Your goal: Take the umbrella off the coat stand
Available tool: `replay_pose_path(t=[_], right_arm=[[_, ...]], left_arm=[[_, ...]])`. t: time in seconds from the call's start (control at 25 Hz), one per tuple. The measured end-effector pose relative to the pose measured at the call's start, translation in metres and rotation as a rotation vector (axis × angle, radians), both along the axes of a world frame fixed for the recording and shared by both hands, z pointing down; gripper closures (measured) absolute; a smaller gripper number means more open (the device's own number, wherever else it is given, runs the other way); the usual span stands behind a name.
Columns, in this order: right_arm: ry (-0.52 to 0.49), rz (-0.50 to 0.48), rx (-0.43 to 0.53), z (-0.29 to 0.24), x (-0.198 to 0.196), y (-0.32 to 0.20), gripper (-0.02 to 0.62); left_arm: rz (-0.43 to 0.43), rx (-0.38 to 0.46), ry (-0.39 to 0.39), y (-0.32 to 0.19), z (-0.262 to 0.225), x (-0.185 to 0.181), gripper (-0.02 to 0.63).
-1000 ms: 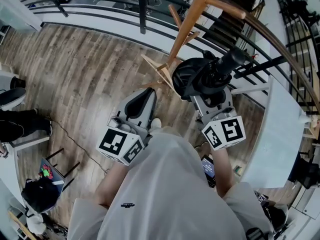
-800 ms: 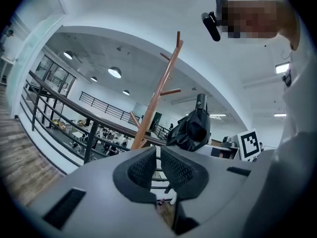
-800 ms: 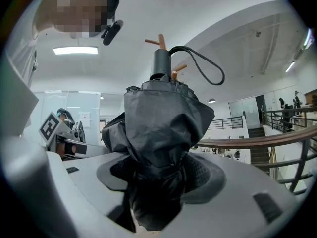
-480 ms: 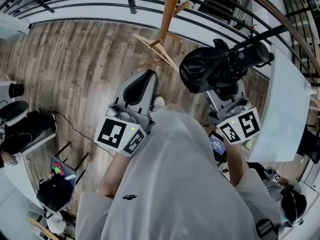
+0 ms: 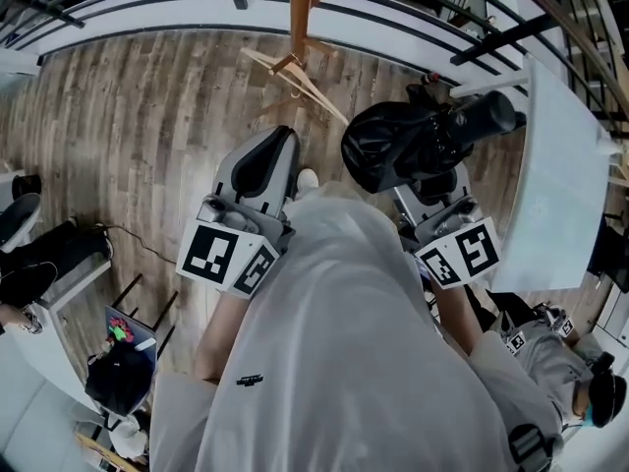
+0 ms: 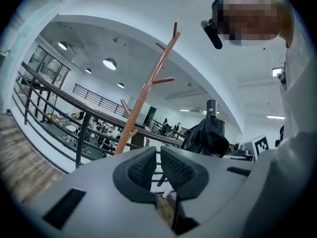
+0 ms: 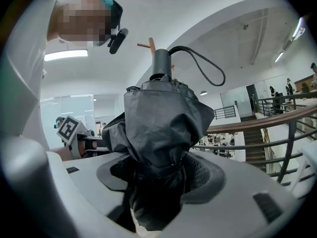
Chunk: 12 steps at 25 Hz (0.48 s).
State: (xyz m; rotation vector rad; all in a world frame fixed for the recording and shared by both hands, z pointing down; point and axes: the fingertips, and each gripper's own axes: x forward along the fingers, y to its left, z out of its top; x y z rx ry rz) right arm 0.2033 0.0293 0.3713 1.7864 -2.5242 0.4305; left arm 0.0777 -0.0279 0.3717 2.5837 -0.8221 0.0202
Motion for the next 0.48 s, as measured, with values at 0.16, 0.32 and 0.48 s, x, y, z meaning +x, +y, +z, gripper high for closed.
replay_pose_path(t=[0.16, 0.32, 0.48], right_arm=[[-0.001, -0.017, -0.026, 0.017, -0.010, 0.006, 0.301], [0.033, -0.057, -0.030, 0.024, -0.022, 0.007, 0.302], [0.022, -0.097, -0.030, 0.028, -0.025, -0.002, 0.302]], left_arm=[[0.013, 0.001, -0.019, 0.004, 0.007, 0.008, 0.565], [-0.005, 0.003, -0.032, 0.006, 0.018, 0.009, 0.565], [-0.023, -0.006, -0.061, 0.002, 0.033, 0.012, 0.565]])
